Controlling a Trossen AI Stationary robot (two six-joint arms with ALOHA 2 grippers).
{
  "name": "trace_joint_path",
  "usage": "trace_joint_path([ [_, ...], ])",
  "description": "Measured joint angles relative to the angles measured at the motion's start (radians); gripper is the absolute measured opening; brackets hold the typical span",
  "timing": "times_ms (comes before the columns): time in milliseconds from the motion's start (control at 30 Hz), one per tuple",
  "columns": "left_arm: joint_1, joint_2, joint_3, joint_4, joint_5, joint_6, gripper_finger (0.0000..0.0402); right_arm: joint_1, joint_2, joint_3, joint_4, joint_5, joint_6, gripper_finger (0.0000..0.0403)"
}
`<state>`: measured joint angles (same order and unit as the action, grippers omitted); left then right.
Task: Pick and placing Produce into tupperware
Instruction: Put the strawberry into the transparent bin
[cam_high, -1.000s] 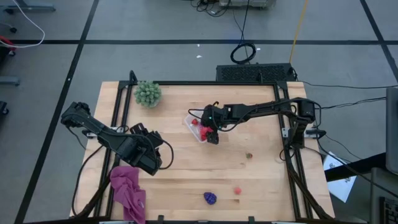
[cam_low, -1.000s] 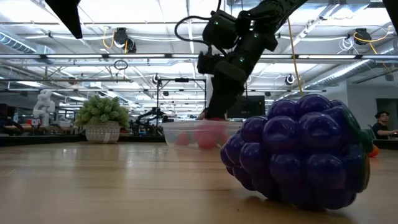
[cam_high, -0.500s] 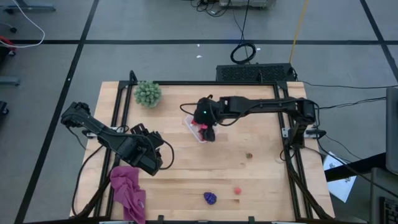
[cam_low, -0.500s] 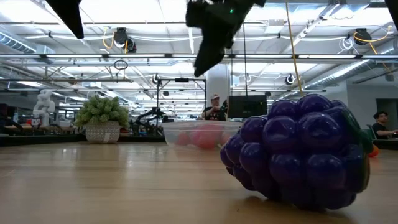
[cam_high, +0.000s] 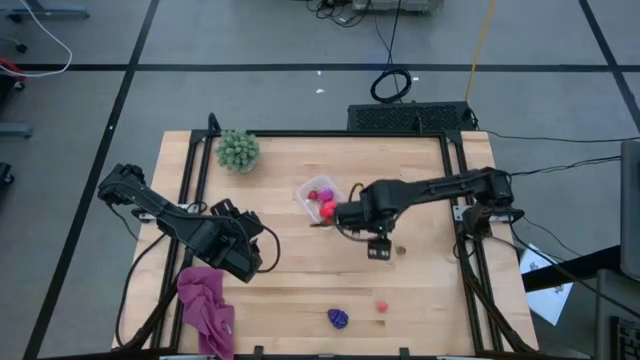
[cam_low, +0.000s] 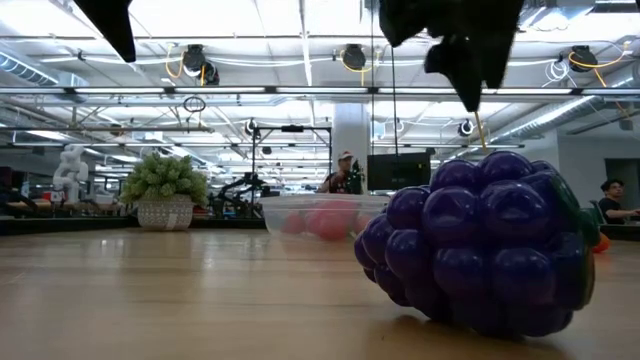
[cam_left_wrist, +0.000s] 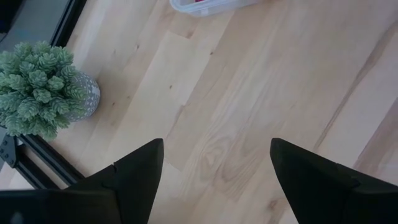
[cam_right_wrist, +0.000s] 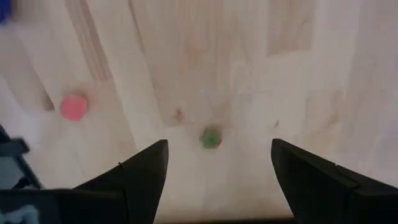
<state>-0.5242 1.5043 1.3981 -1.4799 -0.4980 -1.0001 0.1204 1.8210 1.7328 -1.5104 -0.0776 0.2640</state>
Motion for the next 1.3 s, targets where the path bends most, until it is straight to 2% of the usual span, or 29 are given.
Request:
trace_joint_path([
  [233,-0.001,0.0,0.0,0.043,0.001,0.0,0.0296,0.088,-0.047,-0.146,0.074,0.003,0.083,0.0277],
  [433,-0.001,0.0,0.0,0.045,0.001,0.001,0.0296,0.132,-0.129,-0.36,0.235,0.0,0.156,0.0277],
  [900,-0.001,0.0,0.0,0.056,0.0,0.0,0.0296,0.147,-0.403,-0.815,0.571,-0.003,0.329,0.0277],
  [1100,-0.001,0.0,0.0,0.084,0.0,0.004,0.0296,0.132,-0.423,-0.93,0.652,-0.003,0.322,0.0277],
  [1300,-0.001,0.0,0.0,0.087,0.0,0.003,0.0296,0.086,-0.423,-0.98,0.745,-0.002,0.262,0.0277],
])
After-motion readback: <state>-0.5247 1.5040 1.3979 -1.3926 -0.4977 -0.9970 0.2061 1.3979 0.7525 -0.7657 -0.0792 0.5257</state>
